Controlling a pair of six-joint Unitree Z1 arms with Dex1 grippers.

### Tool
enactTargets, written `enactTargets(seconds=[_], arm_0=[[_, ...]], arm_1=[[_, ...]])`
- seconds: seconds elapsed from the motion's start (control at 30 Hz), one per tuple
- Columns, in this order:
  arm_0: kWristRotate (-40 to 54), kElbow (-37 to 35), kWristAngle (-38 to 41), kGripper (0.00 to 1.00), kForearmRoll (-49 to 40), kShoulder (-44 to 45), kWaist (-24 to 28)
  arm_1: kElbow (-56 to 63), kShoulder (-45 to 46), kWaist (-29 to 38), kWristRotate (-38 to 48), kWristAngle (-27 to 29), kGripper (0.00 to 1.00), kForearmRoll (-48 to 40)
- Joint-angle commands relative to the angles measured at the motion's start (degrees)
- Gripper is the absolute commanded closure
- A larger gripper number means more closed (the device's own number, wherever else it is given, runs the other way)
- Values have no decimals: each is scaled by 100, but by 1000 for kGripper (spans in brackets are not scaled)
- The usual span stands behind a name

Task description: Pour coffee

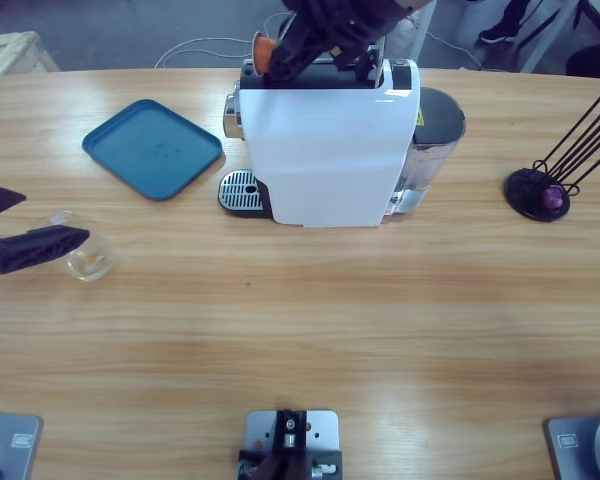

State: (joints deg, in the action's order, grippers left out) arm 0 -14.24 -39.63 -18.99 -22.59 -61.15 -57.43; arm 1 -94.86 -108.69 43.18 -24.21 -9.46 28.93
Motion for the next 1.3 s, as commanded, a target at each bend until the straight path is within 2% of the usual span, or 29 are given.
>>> enactTargets(seconds=[0.03,0.47,0.5,0.53,0.57,0.6,0.63,1.03,1.1,1.2,1.23,1.27,1.3], arm_0=[[-43,228,-70,0,88,76,48],[-43,245,-67,0,140,50,48],[-43,247,-68,0,140,52,48],[-43,247,-68,0,140,55,48],[-43,252,-68,0,140,52,48],[-43,254,-70,0,140,50,48],[-43,254,-67,0,140,50,48],[-43,238,-63,0,260,85,83],[-43,230,-58,0,281,87,85],[-43,237,-44,0,281,134,85],[-43,237,-44,0,281,163,87],[-43,237,-44,0,281,184,85],[-43,237,-40,0,281,196,89]], arm_1=[[138,-390,70,-48,32,1000,69],[247,-370,59,-36,129,1000,69],[252,-360,59,-15,65,813,69],[268,-347,59,1,11,372,69],[285,-342,59,10,-7,126,69],[303,-337,59,24,-12,13,69],[321,-326,59,36,-1,0,69],[-24,298,177,126,336,0,198],[-77,526,437,249,340,49,275],[-309,827,871,1500,345,345,878],[-330,918,963,1704,406,405,1027],[-310,990,1068,1780,529,616,1156],[-203,1087,1163,1890,665,945,1203]])
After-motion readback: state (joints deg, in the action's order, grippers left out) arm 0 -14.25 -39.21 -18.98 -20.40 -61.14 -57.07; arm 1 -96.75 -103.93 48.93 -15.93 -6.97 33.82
